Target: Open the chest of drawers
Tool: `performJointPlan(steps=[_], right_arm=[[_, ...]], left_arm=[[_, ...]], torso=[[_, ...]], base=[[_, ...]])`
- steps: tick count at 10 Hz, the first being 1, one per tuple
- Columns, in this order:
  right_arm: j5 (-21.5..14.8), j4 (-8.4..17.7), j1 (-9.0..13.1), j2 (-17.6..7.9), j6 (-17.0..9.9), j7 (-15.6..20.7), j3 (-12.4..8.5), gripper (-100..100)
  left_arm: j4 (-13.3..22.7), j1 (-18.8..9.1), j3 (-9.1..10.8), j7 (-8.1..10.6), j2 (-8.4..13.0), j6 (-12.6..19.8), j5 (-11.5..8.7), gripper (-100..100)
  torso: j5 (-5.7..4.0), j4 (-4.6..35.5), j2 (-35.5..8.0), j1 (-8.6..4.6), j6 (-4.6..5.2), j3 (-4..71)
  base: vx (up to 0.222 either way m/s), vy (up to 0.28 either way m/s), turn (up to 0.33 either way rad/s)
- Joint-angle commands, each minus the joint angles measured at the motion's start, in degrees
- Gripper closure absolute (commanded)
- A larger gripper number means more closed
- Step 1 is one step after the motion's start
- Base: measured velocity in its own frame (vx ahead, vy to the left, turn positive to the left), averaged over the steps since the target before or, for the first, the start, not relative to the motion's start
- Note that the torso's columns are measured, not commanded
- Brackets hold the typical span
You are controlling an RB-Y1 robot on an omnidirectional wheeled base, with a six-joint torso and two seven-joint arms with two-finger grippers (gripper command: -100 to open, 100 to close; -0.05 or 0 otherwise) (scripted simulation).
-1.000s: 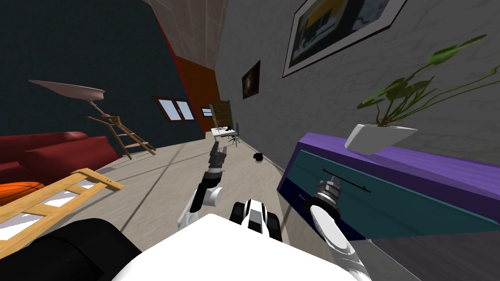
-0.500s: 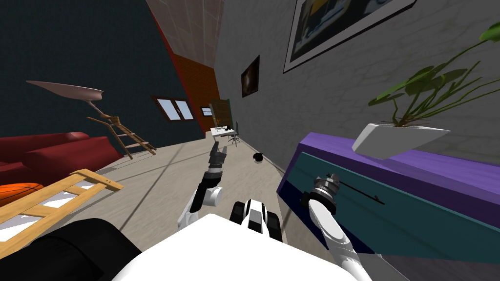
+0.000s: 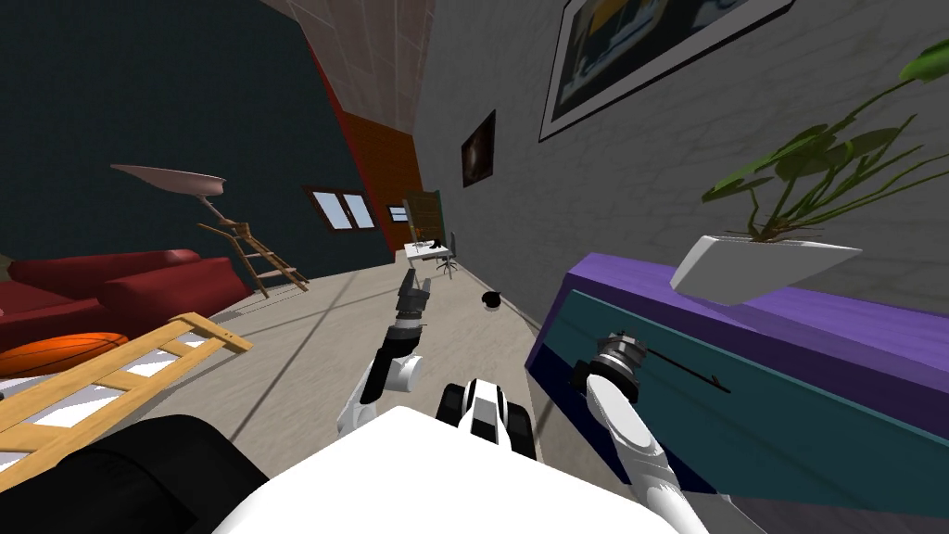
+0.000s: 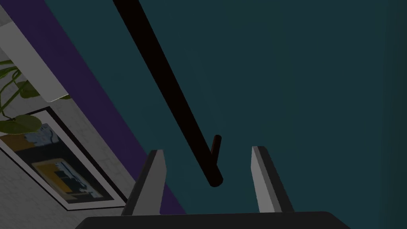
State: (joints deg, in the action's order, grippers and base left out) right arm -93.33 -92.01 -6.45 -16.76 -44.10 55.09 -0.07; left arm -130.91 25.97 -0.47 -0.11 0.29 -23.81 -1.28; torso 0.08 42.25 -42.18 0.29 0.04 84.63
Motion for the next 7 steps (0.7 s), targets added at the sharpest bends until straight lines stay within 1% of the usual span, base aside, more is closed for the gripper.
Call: performJointPlan(steps=[1,2,3,5,6,7], right_arm=[[-1.61,-0.35,-1.62,-0.46,0.15,-2.66,1.48,100],[-1.30,-0.14,-1.08,-0.42,0.08,-1.93,1.09,100],[-0.48,-0.92,-0.93,-0.35,0.90,-0.96,1.02,100],[0.38,-1.80,-0.62,-0.26,1.78,0.25,0.95,100],[0.16,-1.50,-0.85,-0.17,1.31,0.03,0.92,100],[0.28,-2.09,-1.09,0.21,1.59,0.66,1.26,100]], left_arm=[[0.00,0.00,-0.01,0.00,-0.01,0.00,0.00,0],[0.00,-0.01,-0.01,0.00,-0.01,0.00,0.00,0],[0.00,-0.01,-0.01,0.00,0.00,0.00,0.00,0],[0.00,-0.03,-0.01,0.00,-0.01,0.00,0.00,0],[0.00,-0.03,-0.01,0.00,-0.01,0.00,0.00,0],[0.00,-0.02,-0.01,0.00,0.00,0.00,0.00,0]], torso=[[0.01,0.03,-0.09,0.01,0.05,-0.05],[-0.10,0.01,-0.09,-0.16,-0.09,-0.08],[-0.10,0.06,-0.07,-0.38,-0.20,-0.05],[-0.06,0.10,-0.37,-0.07,-0.16,-0.24],[0.04,0.16,-0.26,-0.03,-0.18,-0.16],[0.10,0.18,-0.03,-0.23,-0.11,0.00]], base=[[0.018,0.091,-0.119],[0.003,0.043,-0.038],[-0.089,0.074,-0.050],[-0.136,0.117,-0.035],[-0.060,0.055,-0.010],[-0.090,0.079,-0.023]])
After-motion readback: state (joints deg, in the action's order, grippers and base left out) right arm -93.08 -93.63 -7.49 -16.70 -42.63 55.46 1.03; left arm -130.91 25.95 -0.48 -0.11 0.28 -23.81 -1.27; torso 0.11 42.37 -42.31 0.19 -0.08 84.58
